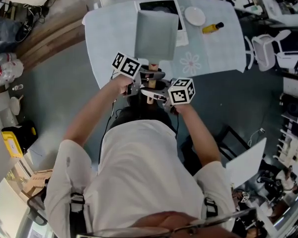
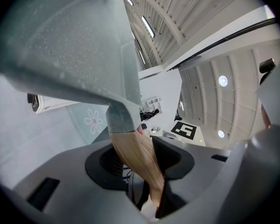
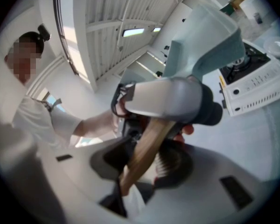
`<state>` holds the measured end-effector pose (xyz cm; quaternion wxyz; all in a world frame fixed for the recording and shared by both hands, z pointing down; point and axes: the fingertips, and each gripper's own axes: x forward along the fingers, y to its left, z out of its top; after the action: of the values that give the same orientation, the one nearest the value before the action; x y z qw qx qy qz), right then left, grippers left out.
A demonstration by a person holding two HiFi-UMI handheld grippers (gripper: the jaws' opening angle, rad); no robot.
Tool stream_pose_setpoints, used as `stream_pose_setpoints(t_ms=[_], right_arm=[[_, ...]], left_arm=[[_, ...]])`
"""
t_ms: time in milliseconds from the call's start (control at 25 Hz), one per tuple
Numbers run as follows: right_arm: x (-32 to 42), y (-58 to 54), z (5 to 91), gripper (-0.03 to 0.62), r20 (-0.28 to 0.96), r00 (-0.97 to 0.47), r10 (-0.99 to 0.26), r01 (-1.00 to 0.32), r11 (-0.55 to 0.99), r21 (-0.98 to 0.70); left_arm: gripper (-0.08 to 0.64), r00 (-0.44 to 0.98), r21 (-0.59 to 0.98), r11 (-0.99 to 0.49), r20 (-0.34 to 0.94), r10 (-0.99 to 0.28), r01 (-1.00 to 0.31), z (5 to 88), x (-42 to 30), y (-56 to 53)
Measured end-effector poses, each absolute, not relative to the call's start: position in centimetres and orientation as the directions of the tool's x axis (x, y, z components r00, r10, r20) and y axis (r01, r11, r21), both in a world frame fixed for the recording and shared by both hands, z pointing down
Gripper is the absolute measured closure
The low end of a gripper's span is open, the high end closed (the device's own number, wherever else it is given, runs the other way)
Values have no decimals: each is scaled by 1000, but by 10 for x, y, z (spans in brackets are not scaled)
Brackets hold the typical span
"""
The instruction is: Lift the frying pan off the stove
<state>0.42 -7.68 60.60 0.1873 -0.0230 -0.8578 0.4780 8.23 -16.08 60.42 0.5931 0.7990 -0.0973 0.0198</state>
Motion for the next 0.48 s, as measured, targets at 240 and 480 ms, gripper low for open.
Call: stream_pose_setpoints(t_ms=[240,480], right_arm=[[0,-61,595,431,293,-938,185,-148,549,-823],[7,-54,582,430,285,-944,169,-146,561,-815]], left_arm=[[368,984,943,-288,139,-116,-167,592,79,-142],[367,983,936,-307,148,-108,-174,579,88,-135]])
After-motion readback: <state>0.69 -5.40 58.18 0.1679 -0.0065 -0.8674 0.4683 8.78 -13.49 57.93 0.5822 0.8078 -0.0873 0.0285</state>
